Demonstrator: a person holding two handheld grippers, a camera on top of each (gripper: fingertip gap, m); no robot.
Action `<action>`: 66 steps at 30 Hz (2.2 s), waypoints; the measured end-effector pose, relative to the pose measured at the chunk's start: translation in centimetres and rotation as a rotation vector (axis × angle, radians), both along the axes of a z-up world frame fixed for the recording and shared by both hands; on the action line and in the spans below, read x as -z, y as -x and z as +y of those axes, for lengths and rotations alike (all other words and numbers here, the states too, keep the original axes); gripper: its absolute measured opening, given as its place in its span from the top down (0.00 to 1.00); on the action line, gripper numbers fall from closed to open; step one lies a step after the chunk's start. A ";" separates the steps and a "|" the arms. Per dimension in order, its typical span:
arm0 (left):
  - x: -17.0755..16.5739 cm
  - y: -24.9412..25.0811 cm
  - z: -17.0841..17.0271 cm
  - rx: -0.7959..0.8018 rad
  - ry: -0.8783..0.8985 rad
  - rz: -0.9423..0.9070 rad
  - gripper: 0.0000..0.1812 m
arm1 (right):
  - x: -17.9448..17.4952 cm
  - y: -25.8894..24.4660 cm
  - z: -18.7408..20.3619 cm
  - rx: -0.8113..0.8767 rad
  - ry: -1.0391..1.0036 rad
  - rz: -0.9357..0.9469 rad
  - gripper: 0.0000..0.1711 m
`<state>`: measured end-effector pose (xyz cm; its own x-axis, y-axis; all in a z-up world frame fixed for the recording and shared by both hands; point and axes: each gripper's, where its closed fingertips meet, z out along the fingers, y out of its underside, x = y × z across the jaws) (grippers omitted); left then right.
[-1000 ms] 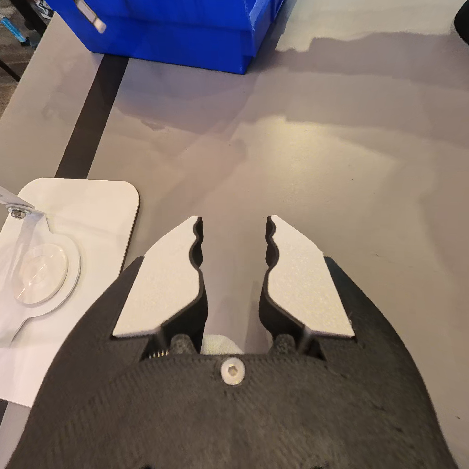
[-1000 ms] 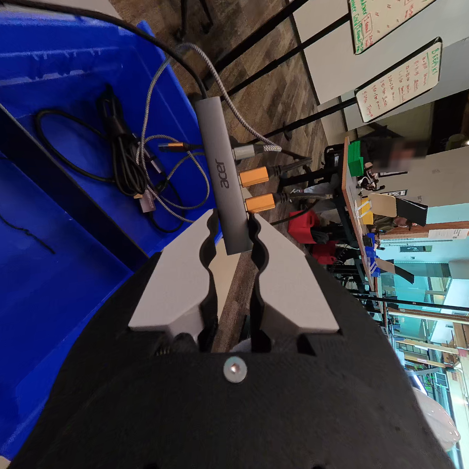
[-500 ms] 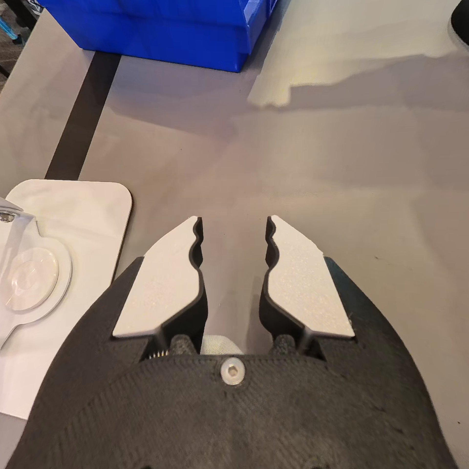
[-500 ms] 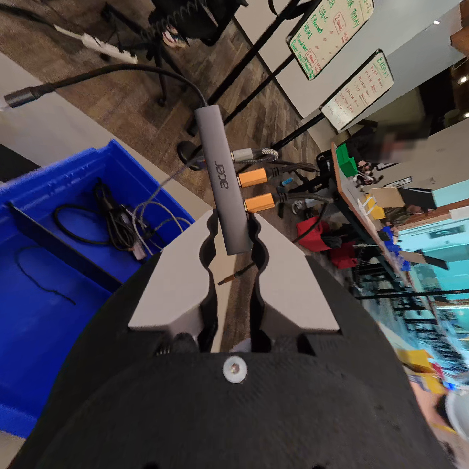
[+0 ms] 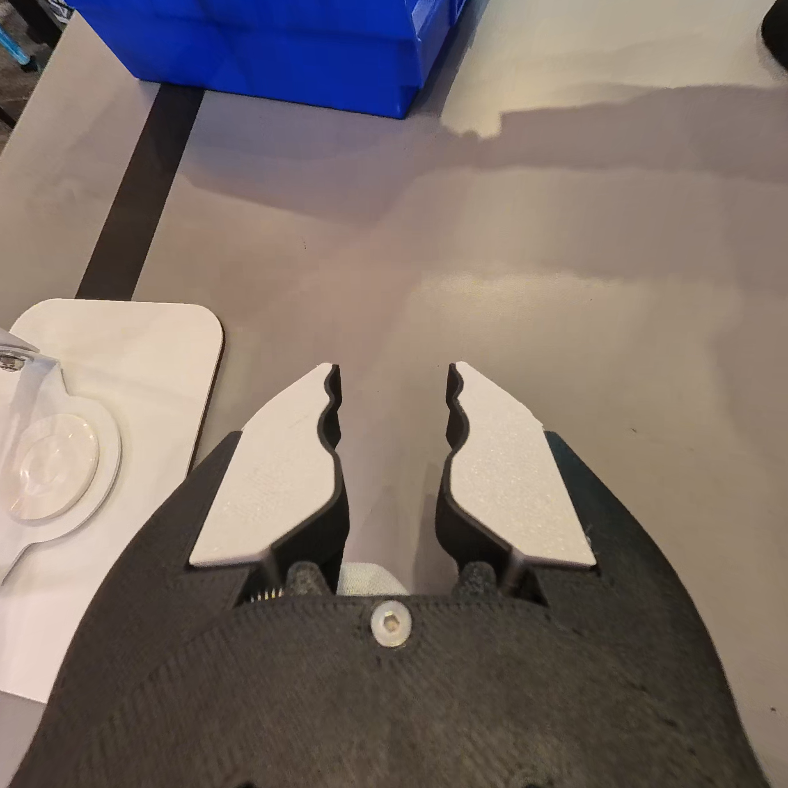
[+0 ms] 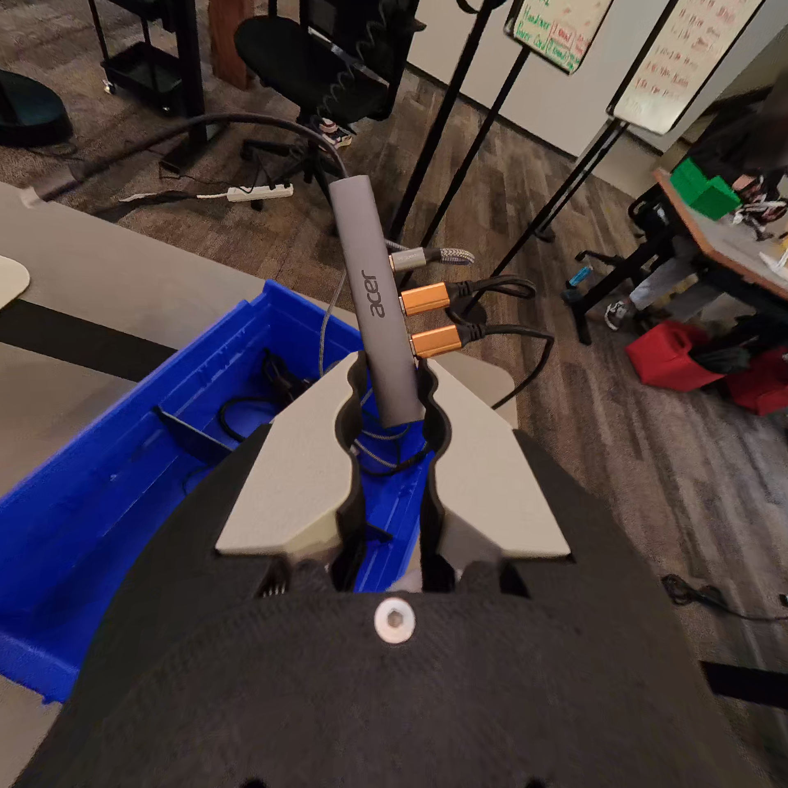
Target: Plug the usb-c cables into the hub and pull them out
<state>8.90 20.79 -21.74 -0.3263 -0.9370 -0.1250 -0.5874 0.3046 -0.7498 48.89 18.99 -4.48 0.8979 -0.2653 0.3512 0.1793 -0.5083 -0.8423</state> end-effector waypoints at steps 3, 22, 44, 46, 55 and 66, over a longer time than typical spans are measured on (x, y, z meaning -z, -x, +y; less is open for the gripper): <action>0.1 0.0 0.0 0.000 0.001 0.002 0.74 | 1.6 -0.9 -1.2 0.026 -0.002 0.029 0.87; 1.2 -0.2 -0.4 0.010 -0.002 0.032 0.74 | 5.0 -4.3 -5.9 0.179 0.146 -0.261 0.87; 1.6 -0.2 -0.2 0.004 -0.006 0.043 0.74 | 6.1 0.0 -1.6 -0.282 0.425 -0.642 0.88; 1.6 -0.2 -0.3 0.006 -0.006 0.045 0.74 | 7.1 -0.1 -1.7 -0.294 0.442 -0.598 0.88; 1.8 -0.3 -0.3 0.007 -0.013 0.053 0.74 | 11.8 -0.1 -1.4 -0.412 0.589 -0.435 0.88; 2.2 -0.1 -0.1 0.003 -0.014 0.067 0.74 | 15.7 -0.7 -0.5 -0.536 0.923 -0.208 0.88</action>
<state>9.04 20.66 -23.95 -0.3372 -0.9343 -0.1156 -0.6349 0.3163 -0.7048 49.60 18.51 -20.19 0.7184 0.5875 0.3724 0.6613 -0.7430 -0.1035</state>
